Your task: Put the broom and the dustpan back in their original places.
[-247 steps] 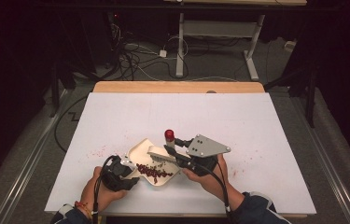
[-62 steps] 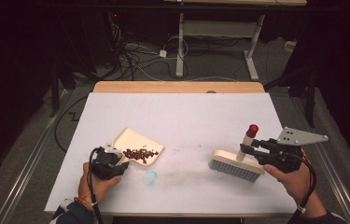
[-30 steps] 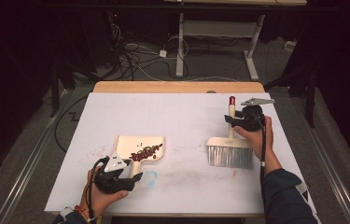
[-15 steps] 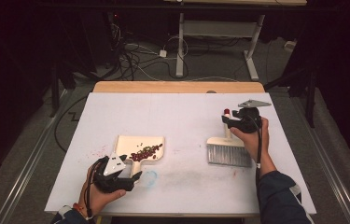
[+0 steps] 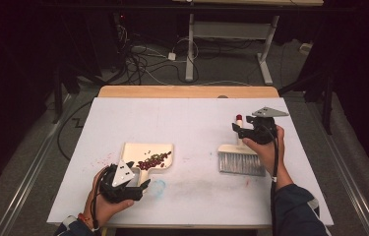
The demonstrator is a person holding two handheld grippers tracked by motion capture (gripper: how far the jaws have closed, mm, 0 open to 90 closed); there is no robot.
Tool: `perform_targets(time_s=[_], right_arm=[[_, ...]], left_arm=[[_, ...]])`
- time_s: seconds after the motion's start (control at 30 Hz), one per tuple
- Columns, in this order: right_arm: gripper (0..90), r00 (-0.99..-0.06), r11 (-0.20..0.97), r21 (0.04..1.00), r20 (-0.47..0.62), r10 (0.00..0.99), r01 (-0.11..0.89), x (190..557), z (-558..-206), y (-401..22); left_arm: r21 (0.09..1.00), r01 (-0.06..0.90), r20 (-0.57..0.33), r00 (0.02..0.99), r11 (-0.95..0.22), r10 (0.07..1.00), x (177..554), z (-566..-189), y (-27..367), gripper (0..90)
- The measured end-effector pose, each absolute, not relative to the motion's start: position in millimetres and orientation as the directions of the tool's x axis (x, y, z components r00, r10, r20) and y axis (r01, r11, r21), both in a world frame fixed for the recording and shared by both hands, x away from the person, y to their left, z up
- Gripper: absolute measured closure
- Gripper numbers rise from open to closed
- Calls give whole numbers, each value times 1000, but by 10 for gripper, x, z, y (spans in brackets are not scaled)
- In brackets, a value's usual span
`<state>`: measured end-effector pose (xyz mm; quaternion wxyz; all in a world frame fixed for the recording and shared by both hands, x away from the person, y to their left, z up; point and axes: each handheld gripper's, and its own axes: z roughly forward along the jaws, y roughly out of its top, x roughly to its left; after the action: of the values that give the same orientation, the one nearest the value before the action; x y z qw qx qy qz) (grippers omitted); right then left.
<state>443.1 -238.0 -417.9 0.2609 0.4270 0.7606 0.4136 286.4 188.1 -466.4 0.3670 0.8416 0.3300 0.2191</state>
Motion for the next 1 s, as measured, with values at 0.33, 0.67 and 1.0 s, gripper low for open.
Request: perform_targets(time_s=[0.33, 0.67, 1.0], right_arm=[[174, -475, 251, 890, -45, 879, 381, 4289, -4054, -2331], [169, -501, 267, 903, -68, 863, 337, 4170, -3969, -2265], [179, -541, 309, 907, -113, 833, 286, 3980, -3889, -2178]], left_arm=[[753, 385, 146, 693, -534, 706, 2865, -4667, 1850, 219], [756, 379, 147, 696, -533, 703, 2867, -4661, 1862, 210], [766, 363, 161, 691, -531, 705, 2859, -4629, 1876, 200]])
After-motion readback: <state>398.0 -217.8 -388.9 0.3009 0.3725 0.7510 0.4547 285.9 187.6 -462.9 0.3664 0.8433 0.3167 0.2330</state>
